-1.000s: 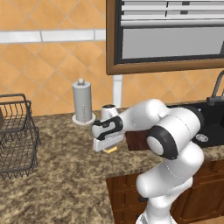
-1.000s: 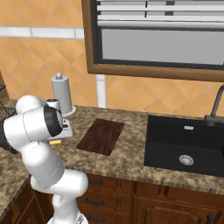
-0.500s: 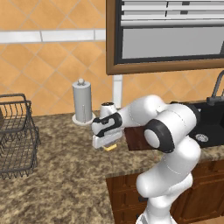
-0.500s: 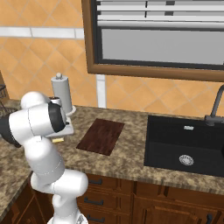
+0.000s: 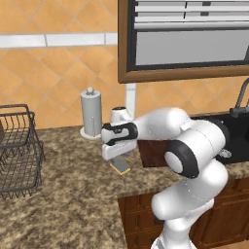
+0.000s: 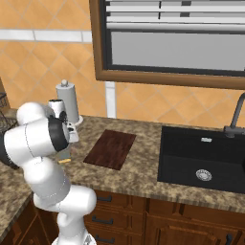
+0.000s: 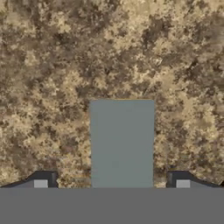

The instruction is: Pick up the sponge from the counter and clean the cutting board by briefly scrubbing or pressing down on the cutting board. Once finished, release the sponge.

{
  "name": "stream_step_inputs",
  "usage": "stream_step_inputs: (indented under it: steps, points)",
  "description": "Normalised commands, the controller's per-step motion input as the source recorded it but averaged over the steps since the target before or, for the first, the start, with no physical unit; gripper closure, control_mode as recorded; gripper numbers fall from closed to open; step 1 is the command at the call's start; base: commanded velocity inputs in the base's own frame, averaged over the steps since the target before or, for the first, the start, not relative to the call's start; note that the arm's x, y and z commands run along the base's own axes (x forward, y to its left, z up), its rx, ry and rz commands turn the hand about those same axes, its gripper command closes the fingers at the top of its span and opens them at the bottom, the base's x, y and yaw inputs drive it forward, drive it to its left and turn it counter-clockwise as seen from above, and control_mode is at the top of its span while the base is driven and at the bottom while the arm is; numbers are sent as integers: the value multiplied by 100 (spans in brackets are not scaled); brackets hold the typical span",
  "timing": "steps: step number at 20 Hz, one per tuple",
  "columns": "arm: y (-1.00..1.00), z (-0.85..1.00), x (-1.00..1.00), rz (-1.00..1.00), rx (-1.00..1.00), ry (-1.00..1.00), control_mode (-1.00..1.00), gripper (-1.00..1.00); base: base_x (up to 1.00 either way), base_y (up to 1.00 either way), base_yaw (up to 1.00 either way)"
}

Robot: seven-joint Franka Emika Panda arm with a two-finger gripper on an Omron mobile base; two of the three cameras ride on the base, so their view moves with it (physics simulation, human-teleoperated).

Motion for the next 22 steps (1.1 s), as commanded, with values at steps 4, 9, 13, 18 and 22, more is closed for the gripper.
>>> stream_step_inputs:
  steps: [4, 9, 13, 18, 22]
  points:
    - [-37, 80, -82, -7, 2, -3, -100, -100, 0, 0, 0]
    - [-53, 84, -62, -6, 7, -7, -100, -100, 0, 0, 0]
    - [-58, 94, -43, -6, 9, -7, -100, -100, 0, 0, 0]
    - [-41, 99, -41, -7, 6, -1, -100, -100, 0, 0, 0]
    - [-35, 89, -63, -7, 4, 0, -100, -100, 0, 0, 0]
